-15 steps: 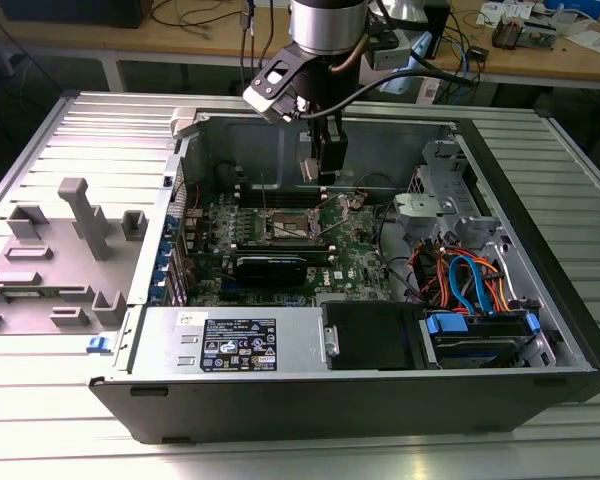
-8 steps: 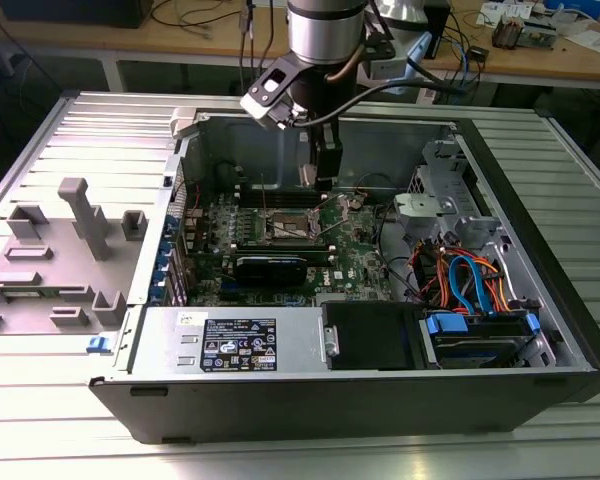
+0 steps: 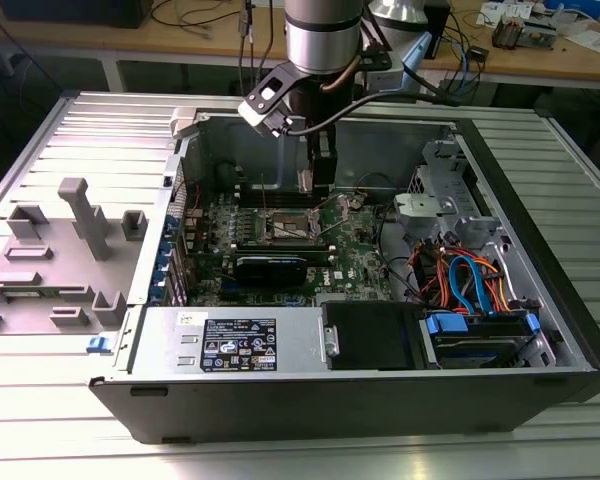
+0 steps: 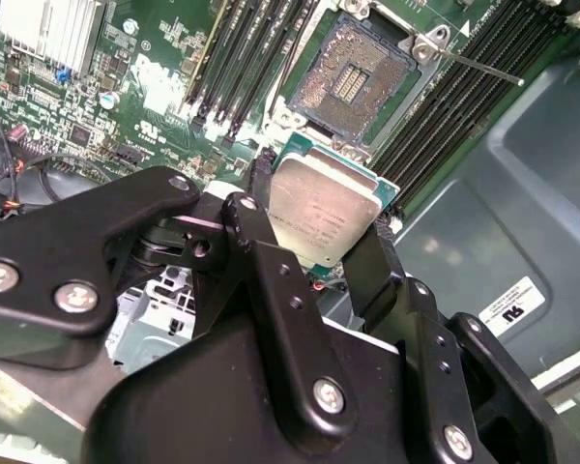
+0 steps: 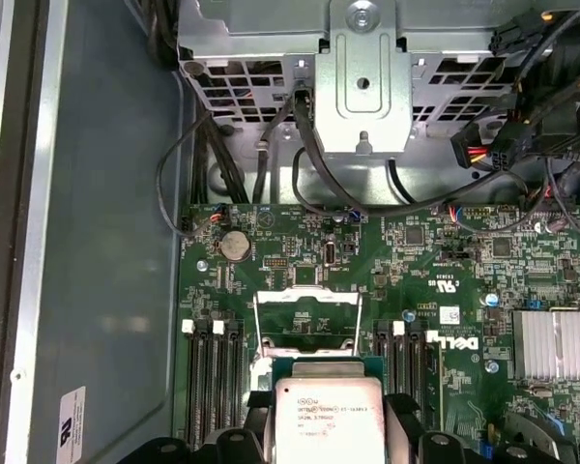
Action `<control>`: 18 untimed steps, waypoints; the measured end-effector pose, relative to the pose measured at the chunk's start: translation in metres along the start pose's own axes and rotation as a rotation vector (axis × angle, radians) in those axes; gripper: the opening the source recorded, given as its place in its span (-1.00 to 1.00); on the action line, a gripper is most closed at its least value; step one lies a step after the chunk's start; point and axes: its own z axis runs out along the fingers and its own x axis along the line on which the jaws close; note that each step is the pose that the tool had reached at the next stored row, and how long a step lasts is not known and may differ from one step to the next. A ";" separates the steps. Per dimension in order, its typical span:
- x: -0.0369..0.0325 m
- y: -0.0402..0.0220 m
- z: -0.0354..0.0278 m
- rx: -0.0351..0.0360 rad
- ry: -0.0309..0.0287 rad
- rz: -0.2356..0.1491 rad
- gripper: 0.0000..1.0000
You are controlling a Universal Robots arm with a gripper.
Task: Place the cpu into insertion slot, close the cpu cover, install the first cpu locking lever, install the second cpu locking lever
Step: 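Place the cpu into insertion slot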
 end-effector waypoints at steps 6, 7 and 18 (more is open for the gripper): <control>0.0000 -0.0001 0.0006 0.0000 -0.0001 0.001 0.08; 0.0000 -0.0001 0.0006 0.0000 -0.0001 0.001 0.08; -0.0001 -0.0004 0.0042 0.0001 -0.0001 0.001 0.08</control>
